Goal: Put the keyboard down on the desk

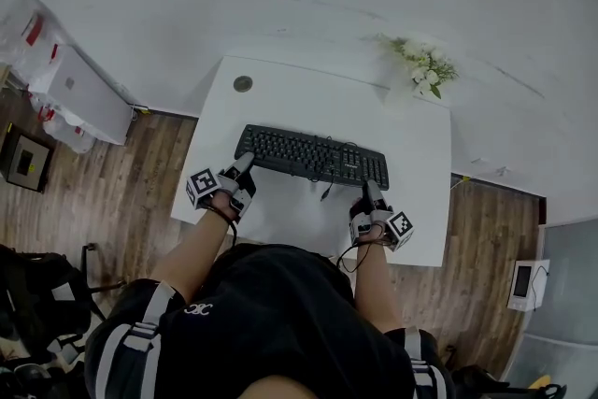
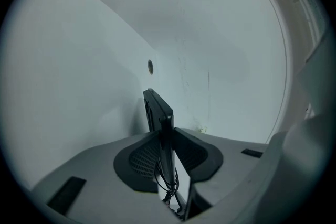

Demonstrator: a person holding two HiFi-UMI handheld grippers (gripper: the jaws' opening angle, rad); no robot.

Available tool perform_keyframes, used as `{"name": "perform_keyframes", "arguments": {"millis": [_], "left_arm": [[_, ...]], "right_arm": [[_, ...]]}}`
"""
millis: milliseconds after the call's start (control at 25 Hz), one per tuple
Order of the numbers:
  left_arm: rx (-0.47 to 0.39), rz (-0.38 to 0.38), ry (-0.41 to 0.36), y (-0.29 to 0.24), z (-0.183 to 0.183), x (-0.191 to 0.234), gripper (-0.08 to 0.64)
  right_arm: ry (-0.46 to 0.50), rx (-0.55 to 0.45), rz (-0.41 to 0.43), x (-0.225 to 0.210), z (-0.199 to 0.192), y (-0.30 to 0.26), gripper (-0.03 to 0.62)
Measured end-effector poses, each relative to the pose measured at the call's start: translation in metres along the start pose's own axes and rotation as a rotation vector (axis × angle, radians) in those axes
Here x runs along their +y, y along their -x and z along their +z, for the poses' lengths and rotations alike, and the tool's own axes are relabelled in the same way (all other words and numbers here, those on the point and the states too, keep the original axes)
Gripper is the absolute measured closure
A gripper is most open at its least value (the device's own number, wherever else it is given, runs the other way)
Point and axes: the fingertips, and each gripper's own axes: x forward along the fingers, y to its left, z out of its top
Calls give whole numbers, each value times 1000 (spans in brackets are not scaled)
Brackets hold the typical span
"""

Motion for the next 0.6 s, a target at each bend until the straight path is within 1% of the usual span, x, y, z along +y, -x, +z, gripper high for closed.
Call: {"name": "perform_keyframes", "arguments": {"millis": [120,200,320,400,600], "left_arm": [[4,18,-1,1,-2,8,469],[11,57,-7,0,-5,14,471],[18,176,-15,1,-11,28,463],[25,244,-4,2,-13,36,455],[48,377,25,8,-18,56,428]], "right_arm": [[18,18,-22,-2,-1,1,509],[19,30,-54,-8,2,2,511],[-8,36,-155,-22,6,4,512],[-13,42,-223,-28,6,5,509],[4,65,-309,-38,7,7,502]]}}
